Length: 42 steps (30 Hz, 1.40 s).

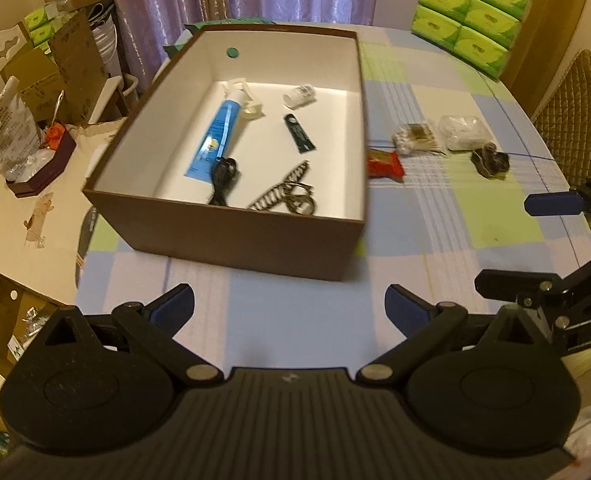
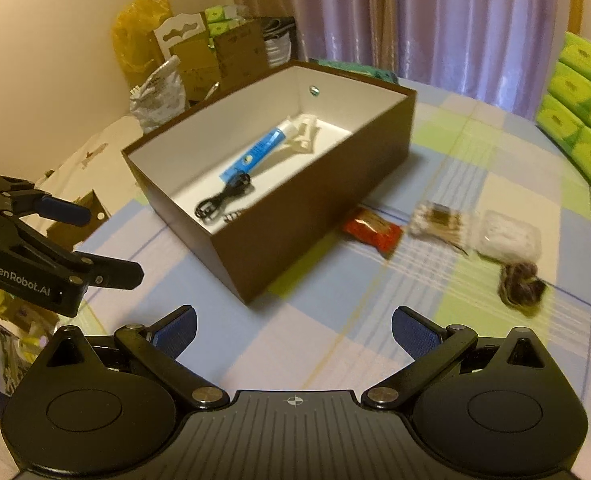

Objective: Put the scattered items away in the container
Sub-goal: 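Withdraw both tools from the box toward the scrunchie and snack packet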

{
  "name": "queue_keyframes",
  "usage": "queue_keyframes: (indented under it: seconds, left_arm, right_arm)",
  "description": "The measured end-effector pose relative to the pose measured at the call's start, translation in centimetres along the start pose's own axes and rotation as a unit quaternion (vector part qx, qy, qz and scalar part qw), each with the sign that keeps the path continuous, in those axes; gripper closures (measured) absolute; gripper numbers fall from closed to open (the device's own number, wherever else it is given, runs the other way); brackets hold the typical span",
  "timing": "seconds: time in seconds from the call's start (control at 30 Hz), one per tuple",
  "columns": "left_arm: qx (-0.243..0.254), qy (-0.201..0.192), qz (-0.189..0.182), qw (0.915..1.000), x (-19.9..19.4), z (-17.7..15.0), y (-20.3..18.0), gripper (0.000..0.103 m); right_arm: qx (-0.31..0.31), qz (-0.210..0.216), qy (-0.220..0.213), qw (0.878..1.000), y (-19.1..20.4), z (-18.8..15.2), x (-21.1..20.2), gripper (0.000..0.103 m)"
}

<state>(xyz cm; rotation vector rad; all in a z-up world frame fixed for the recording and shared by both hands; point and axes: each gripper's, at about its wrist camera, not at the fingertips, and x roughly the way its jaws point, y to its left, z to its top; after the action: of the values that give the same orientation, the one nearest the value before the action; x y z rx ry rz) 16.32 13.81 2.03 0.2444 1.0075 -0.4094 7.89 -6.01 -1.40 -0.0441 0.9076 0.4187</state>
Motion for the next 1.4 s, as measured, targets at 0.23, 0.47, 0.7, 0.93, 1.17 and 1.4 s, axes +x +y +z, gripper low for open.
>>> queue_keyframes:
  seconds: [0.23, 0.47, 0.7, 0.93, 1.17, 1.4]
  left_arm:
    - [0.003, 0.003, -0.009, 0.9999, 0.3, -0.6, -4.0, 0.003]
    - [0.007, 0.006, -0.013, 0.9999, 0.6, -0.8, -7.7, 0.003]
    - [0.012, 0.003, -0.018, 0.9998, 1.6, -0.7, -10.9, 0.003]
    - [0.015, -0.014, -0.028, 0.9994, 3.3, 0.0, -13.7, 0.005]
    - [0.015, -0.040, -0.022, 0.9988, 5.4, 1.5, -15.5, 0.006]
    - [0.010, -0.069, 0.003, 0.9976, 8.2, 3.4, -17.0, 0.009]
  right_arm:
    - [0.010, -0.014, 0.004, 1.000, -3.1, -1.8, -2.3, 0.002]
    - [0.020, -0.024, 0.006, 0.999, -6.2, -3.4, -4.2, 0.002]
    - [0.048, -0.049, 0.006, 0.998, -9.6, -5.0, -5.1, 0.002]
    - [0.100, -0.085, -0.005, 0.991, -13.7, -6.3, -5.7, 0.002]
    - [0.122, -0.107, -0.023, 0.987, -16.4, -6.5, -5.3, 0.002]
    - [0.126, -0.110, -0.028, 0.985, -19.1, -5.8, -3.2, 0.002]
